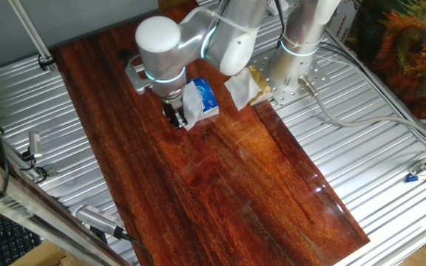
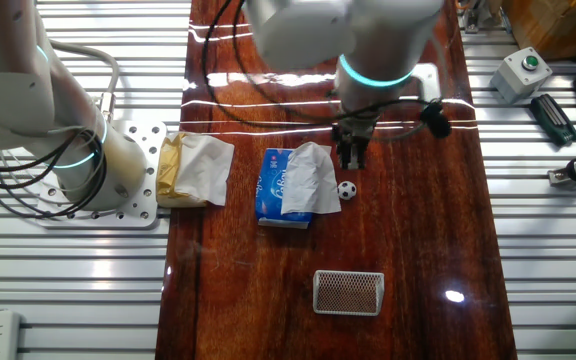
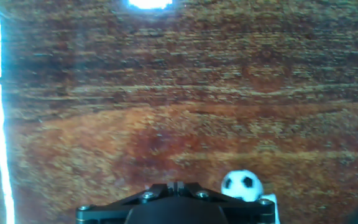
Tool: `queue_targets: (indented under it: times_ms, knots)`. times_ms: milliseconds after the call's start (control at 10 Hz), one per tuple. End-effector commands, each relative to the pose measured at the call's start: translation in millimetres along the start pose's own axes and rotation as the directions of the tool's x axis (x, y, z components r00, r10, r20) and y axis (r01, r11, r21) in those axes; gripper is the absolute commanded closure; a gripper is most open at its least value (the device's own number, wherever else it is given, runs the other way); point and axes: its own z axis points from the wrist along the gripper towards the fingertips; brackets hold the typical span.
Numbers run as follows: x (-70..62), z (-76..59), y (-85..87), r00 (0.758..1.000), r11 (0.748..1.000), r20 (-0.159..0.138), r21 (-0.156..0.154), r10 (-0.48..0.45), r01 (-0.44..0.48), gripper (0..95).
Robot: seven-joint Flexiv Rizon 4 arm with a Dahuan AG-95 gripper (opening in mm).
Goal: Push the soccer ball into the goal
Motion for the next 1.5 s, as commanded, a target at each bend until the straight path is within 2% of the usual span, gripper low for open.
queue_targets:
  times_ms: [100, 200, 300, 600, 700, 800, 900, 1100, 1400, 1500]
  knots:
    - [3.7, -1.3, -4.5, 1.000, 1.000, 0.005, -0.001, -0.009, 0.009, 76.0]
    - [9.1, -0.3, -10.1, 1.000, 1.000, 0.015, 0.002, -0.013, 0.013, 76.0]
    - [8.2, 2.6, -9.7, 1.000, 1.000, 0.029, -0.001, -0.005, 0.005, 76.0]
    - [1.2, 6.0, -10.7, 0.999, 1.000, 0.041, 0.001, -0.017, 0.017, 76.0]
    - [-7.0, 0.9, -13.6, 0.999, 0.999, -0.037, -0.031, -0.011, 0.009, 76.0]
    - [-11.4, -2.7, -15.1, 1.000, 1.000, 0.001, -0.020, -0.017, 0.017, 76.0]
    - [-12.7, -4.9, -15.8, 1.000, 0.999, 0.011, -0.013, -0.030, 0.030, 76.0]
    - [-16.0, -11.9, -17.5, 0.999, 0.999, 0.023, -0.015, -0.035, 0.036, 76.0]
    - [-16.2, -11.9, -17.5, 0.999, 0.999, 0.030, -0.016, -0.036, 0.036, 76.0]
    - [-16.1, -11.8, -17.5, 0.999, 0.999, 0.028, -0.019, -0.033, 0.034, 95.0]
